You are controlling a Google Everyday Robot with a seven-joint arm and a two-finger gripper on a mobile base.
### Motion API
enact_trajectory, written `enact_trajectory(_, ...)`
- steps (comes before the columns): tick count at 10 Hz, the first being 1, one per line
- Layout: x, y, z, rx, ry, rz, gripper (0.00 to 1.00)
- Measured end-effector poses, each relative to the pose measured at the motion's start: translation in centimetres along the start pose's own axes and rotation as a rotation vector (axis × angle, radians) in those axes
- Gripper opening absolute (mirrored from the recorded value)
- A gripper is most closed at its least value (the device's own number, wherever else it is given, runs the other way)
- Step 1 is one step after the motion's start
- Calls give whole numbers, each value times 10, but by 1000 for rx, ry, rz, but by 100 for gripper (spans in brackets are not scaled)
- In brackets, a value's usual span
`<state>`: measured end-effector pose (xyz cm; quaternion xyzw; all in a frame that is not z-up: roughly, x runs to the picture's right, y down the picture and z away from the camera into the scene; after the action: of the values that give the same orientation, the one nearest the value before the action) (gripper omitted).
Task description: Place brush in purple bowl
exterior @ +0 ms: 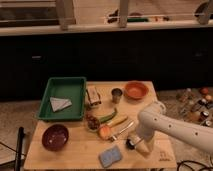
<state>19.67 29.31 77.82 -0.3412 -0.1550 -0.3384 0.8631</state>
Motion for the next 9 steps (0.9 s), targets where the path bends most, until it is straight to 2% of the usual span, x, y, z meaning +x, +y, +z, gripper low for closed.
enact_trajectory(3,-1,-2,0,1,2,-4,80)
enact_trajectory(9,33,-2,1,20,26,97,78)
